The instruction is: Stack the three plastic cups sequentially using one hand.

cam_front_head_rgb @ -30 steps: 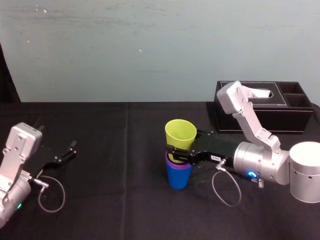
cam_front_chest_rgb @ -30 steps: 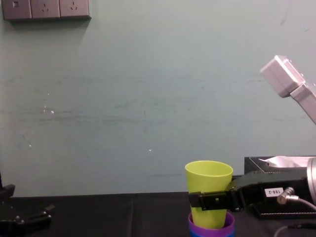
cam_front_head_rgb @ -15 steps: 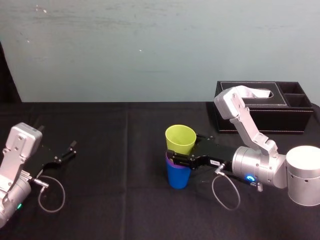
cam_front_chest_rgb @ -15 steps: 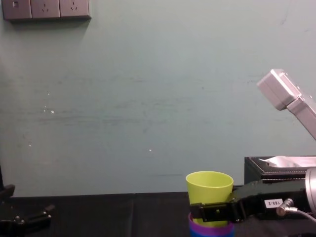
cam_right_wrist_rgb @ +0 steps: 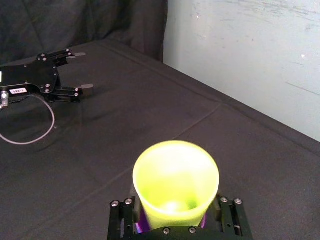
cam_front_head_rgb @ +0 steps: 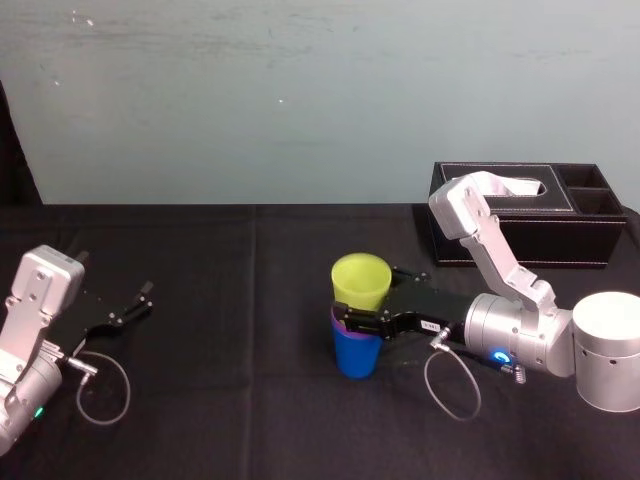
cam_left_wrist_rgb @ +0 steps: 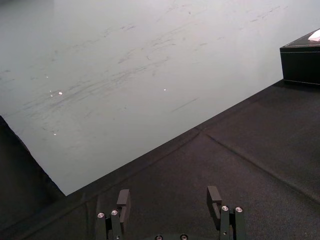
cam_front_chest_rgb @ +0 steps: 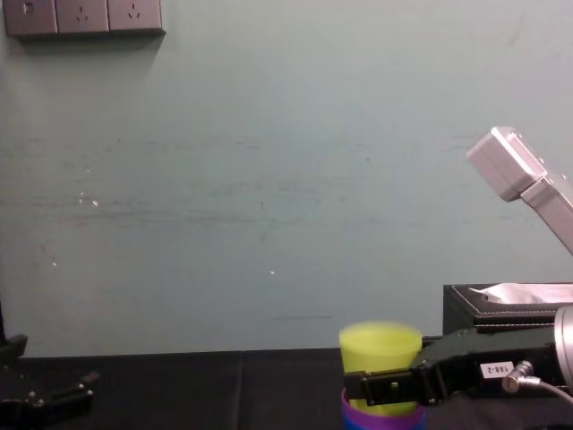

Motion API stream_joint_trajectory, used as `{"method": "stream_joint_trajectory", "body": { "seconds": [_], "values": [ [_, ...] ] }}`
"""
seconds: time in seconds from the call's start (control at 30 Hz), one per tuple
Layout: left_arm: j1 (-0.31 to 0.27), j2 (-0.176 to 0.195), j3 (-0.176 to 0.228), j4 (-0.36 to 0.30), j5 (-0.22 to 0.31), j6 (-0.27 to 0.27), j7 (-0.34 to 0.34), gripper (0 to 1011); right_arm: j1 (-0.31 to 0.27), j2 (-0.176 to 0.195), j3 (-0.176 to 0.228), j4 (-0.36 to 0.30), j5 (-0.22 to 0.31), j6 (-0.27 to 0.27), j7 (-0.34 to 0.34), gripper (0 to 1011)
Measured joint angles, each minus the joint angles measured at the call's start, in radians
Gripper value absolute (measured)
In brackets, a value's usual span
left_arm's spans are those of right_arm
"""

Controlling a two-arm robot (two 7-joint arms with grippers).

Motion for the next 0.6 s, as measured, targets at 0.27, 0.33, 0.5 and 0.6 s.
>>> {"method": "stream_joint_trajectory", "body": {
  "seconds": [0.27,0.33,0.5,0.6],
  "values": [
    [0.000,0.000,0.000,0.000,0.000,0.000,0.000,1000,0.000,0.001,0.000,-0.001,0.000,0.000,0.000,998],
    [0.000,0.000,0.000,0.000,0.000,0.000,0.000,1000,0.000,0.001,0.000,-0.001,0.000,0.000,0.000,1000],
    [0.000,0.000,0.000,0.000,0.000,0.000,0.000,1000,-0.025,0.009,0.022,-0.038,0.000,-0.046,-0.004,1000],
    [0.000,0.000,0.000,0.000,0.000,0.000,0.000,1000,-0.051,0.012,0.047,-0.068,0.008,-0.079,-0.022,1000]
  ]
}}
